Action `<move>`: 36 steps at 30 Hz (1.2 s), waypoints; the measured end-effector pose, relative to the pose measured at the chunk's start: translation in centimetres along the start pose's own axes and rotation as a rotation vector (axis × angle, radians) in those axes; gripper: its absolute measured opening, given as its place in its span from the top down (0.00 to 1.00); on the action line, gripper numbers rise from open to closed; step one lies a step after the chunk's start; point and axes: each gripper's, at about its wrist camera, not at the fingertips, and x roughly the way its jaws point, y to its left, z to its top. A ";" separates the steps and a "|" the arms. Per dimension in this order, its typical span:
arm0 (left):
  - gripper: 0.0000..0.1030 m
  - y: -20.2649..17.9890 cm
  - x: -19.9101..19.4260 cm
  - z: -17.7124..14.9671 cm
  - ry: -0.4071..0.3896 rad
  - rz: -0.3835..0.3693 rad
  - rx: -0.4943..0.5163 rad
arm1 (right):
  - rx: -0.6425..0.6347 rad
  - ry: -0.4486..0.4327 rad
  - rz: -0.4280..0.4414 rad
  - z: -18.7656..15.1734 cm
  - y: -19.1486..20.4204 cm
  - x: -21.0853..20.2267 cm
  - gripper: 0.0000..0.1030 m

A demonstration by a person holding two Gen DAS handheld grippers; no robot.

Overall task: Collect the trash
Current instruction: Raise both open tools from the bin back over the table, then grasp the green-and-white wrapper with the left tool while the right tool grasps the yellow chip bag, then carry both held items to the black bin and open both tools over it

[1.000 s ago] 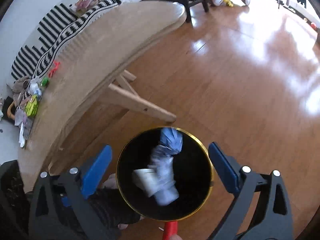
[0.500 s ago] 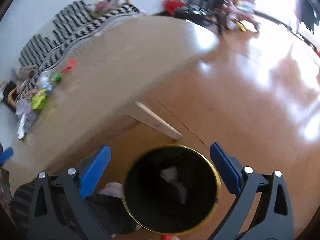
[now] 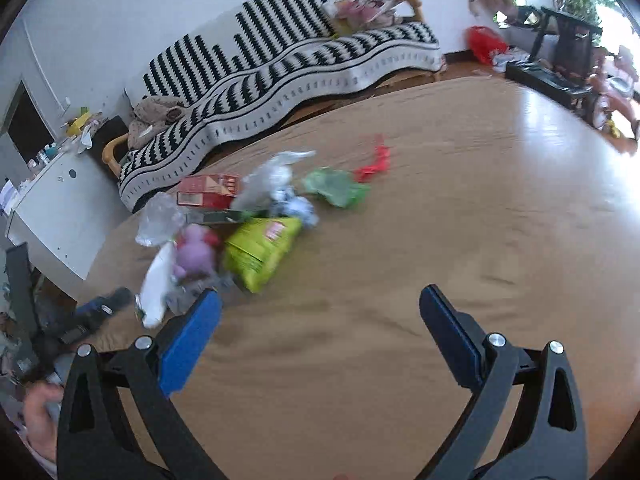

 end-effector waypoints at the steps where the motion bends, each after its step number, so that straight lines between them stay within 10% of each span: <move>1: 0.06 -0.2 0.9 0.4 0.000 0.003 0.030 | 0.018 0.007 0.003 0.3 0.3 1.0 0.07; 14: 0.06 2.5 7.8 1.7 0.073 -0.030 0.046 | 0.141 0.060 -0.005 2.0 2.9 8.9 0.08; 18: 0.06 2.4 9.1 1.2 0.100 -0.007 0.090 | 0.068 0.073 -0.038 1.6 3.8 9.5 0.43; 24: 0.06 2.8 9.1 0.8 0.080 0.018 0.067 | 0.014 0.073 -0.046 1.0 3.9 9.0 0.50; 26: 0.16 3.0 8.9 0.8 0.075 0.019 0.067 | -0.002 0.070 -0.046 0.6 3.9 8.6 0.51; 28: 0.63 3.2 8.0 1.1 0.052 0.035 0.060 | -0.018 0.068 -0.049 0.3 4.1 8.3 0.52; 36: 0.65 4.7 6.4 1.0 0.049 -0.026 -0.048 | -0.076 0.008 -0.090 0.4 4.4 7.2 0.53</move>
